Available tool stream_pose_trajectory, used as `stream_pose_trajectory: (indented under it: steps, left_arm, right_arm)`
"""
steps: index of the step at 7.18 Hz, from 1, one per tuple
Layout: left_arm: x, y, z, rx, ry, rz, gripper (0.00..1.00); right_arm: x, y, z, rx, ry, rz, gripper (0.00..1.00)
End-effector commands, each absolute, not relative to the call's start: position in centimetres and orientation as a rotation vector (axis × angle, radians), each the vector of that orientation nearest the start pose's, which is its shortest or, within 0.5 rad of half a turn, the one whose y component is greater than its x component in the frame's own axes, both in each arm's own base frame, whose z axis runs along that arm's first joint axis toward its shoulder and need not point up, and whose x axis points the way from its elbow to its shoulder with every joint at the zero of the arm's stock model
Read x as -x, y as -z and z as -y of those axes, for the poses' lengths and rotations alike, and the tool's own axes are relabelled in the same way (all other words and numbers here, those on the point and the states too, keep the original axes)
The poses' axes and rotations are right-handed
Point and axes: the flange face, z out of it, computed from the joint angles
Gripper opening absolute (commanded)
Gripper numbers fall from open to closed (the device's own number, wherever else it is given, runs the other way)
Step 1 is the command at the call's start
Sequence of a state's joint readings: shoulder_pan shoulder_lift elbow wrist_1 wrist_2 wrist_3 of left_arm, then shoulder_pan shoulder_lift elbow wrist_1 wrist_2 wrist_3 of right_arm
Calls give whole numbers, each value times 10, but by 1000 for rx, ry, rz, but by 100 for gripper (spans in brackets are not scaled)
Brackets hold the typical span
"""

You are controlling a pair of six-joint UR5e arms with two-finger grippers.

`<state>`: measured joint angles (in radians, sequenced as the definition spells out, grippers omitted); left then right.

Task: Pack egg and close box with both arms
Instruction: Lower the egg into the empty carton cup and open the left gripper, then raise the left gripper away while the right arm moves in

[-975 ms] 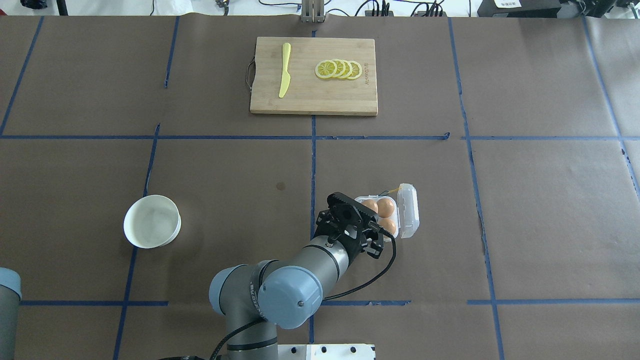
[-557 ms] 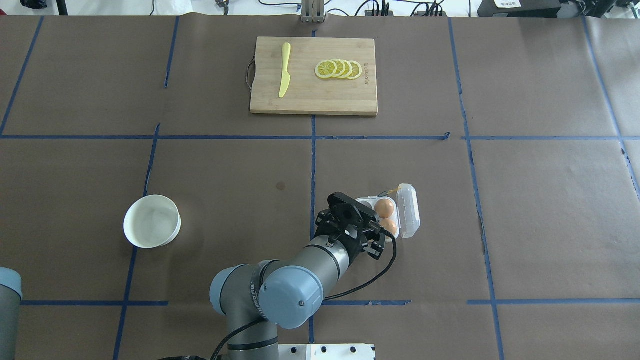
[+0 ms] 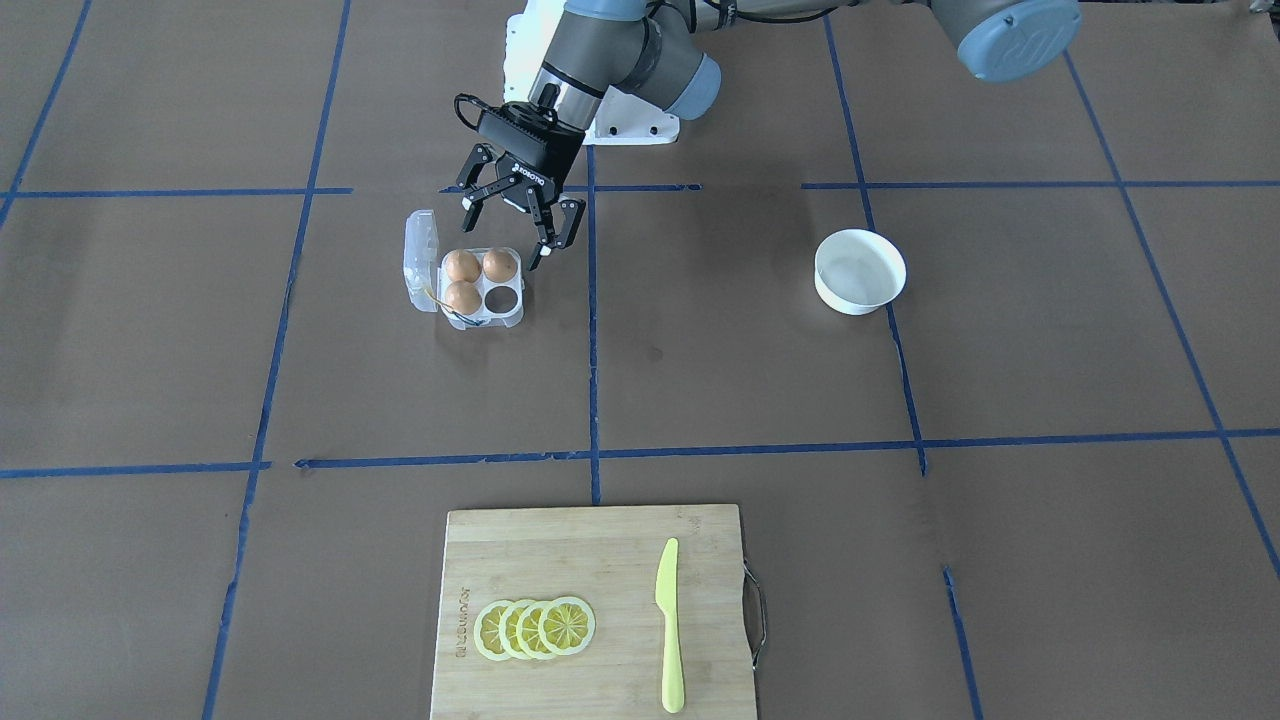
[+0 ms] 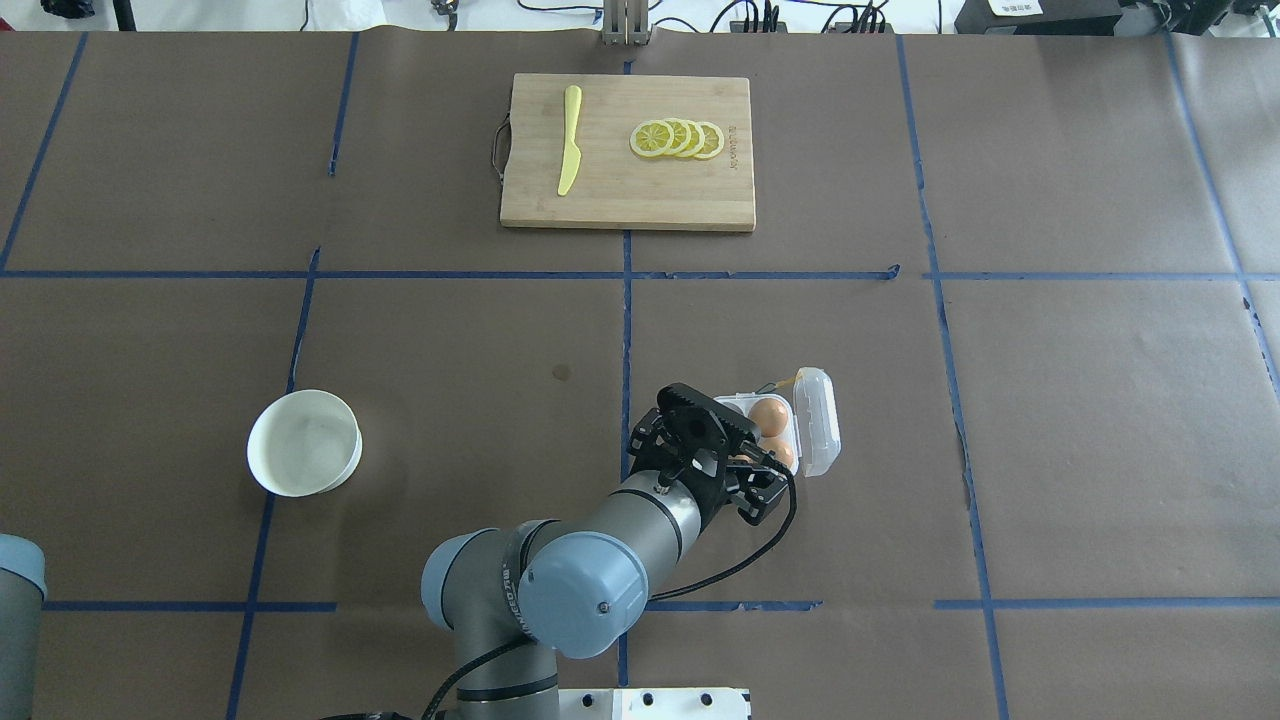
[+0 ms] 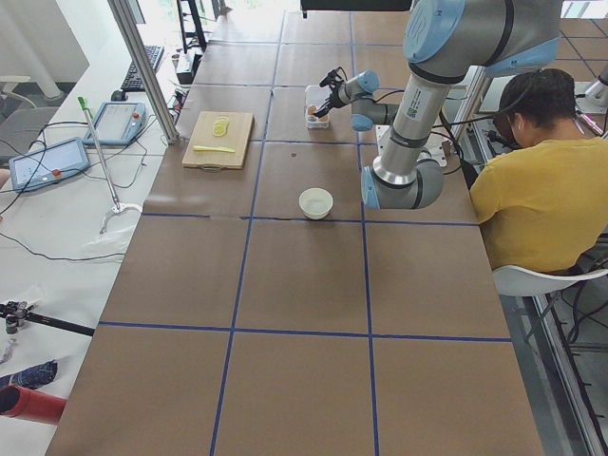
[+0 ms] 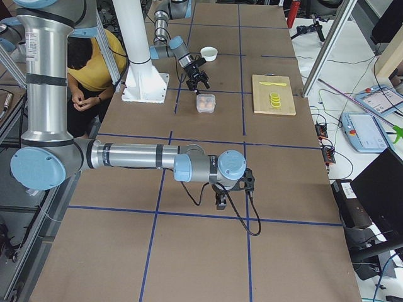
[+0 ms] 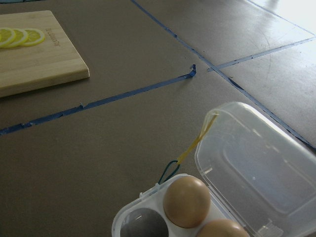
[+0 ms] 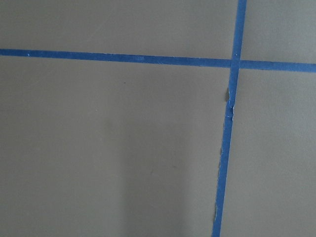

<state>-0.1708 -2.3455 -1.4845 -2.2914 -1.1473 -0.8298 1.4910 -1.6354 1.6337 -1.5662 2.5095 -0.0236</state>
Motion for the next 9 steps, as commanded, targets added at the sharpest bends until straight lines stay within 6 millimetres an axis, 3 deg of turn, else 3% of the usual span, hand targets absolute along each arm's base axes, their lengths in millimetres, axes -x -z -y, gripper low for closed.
stream_pose_trajectory:
  steps: [1,3,4,5,7,9]
  left_arm:
    - [-640,-125,316,-947,-134,-1096,100]
    - [-598,-149,361,-943,-116,-1079,100]
    - [-577,-164,395,-896,-141,-1075,100]
    - [-565,-190,410,-863,-153,-1054,100]
    - [-521,-240,449,-779,-163,-1026,100]
    - [-460,-309,484,-656,-166,-995,100]
  right_arm:
    - [-16,-644,470,20,99,939,100]
    - [-13,-634,473,4,109,940,100]
    - [-2,-626,475,-10,141,939,100]
    - [8,-618,478,-41,145,943,100]
    - [57,-594,480,-81,78,979,100]
    - [122,-570,471,-127,24,1001,100]
